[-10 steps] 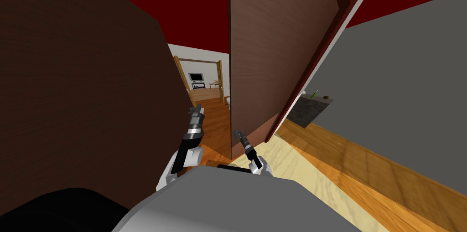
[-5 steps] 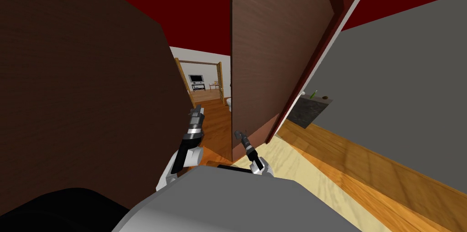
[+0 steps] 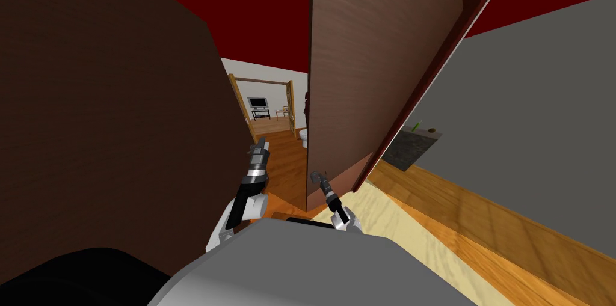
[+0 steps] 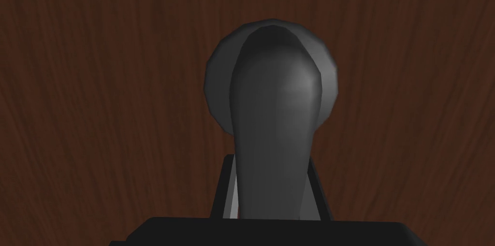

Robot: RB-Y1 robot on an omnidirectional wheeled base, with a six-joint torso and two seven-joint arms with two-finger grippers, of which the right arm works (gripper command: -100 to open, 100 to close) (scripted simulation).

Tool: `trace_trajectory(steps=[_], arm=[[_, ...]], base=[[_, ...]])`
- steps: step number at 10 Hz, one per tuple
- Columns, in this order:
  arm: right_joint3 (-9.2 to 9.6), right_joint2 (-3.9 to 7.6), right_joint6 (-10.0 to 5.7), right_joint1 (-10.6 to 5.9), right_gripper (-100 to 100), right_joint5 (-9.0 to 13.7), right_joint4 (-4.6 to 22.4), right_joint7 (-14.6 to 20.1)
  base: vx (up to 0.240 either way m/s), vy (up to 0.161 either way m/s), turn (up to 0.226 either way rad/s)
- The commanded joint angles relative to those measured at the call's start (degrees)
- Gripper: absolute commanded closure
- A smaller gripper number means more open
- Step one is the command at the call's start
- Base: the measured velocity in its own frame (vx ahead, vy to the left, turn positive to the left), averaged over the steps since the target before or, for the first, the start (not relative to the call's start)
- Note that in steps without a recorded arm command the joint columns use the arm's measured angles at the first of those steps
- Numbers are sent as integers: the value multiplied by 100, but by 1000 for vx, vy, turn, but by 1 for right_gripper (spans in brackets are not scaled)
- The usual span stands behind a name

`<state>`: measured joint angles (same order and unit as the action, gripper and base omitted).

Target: Push the door open

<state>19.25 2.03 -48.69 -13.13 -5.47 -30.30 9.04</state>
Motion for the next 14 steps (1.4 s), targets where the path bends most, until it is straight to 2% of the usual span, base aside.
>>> trace_trajectory(steps=[1,6,8,9,10,12,13,14], arm=[[-88,91,162,71,100,38,-222,-34],[-374,182,168,75,100,181,-210,-164],[-374,182,168,75,100,181,-210,-164],[-508,205,171,77,100,248,-204,-226],[-554,210,172,77,100,271,-202,-247],[-554,210,172,77,100,271,-202,-247],[-692,219,175,79,100,340,-196,-309],[-738,220,176,80,100,362,-194,-330]], base=[[129,120,-55],[125,122,-55],[76,54,2],[85,118,-72],[125,166,-99],[59,65,-18],[91,103,-58],[132,154,-73]])
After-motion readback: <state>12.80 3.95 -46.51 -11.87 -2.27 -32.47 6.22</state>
